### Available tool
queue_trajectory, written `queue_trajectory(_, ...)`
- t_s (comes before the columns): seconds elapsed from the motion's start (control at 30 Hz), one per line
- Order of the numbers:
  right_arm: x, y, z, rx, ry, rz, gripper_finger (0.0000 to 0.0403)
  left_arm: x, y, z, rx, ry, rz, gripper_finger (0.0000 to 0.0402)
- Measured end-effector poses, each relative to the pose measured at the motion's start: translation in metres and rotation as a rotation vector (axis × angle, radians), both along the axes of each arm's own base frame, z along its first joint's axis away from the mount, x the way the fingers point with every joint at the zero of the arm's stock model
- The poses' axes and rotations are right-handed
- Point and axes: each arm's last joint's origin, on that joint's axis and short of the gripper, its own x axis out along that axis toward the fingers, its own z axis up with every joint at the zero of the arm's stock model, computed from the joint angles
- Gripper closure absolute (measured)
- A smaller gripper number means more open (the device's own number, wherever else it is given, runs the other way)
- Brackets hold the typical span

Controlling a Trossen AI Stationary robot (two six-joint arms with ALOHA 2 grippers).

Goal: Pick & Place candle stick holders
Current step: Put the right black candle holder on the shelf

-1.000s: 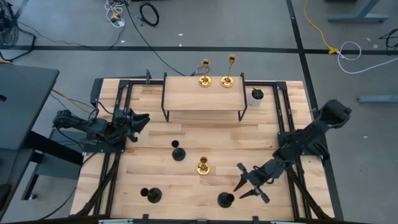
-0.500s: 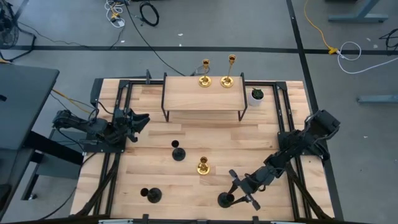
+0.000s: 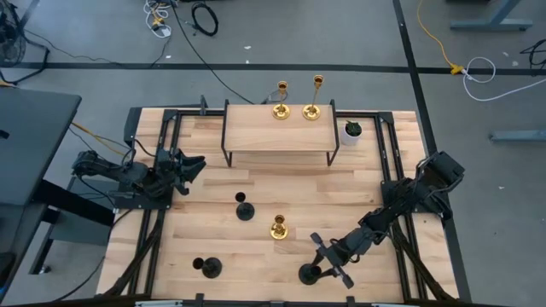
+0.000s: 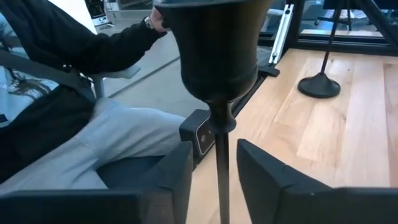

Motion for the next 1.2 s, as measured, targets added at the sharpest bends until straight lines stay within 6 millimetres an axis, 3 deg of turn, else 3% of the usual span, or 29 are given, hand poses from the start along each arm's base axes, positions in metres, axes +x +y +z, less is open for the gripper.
queue_trajectory(0.37,0.0,0.0,0.0,-0.016,-0.014,0.001,0.0393,0.0,0.0,0.0,0.0,-0.001,-0.001,0.0271)
queue_trajectory(0.87,0.001,-0.001,0.001,-0.024,-0.03,0.003,0.0397,0.0,0.0,0.0,0.0,-0.001,-0.001,0.0271)
queue_trajectory(1.2,-0.001,-0.014,0.03,0.003,-0.08,-0.034,0.0398,0.0,0.0,0.0,-0.001,-0.002,-0.002,0.0271)
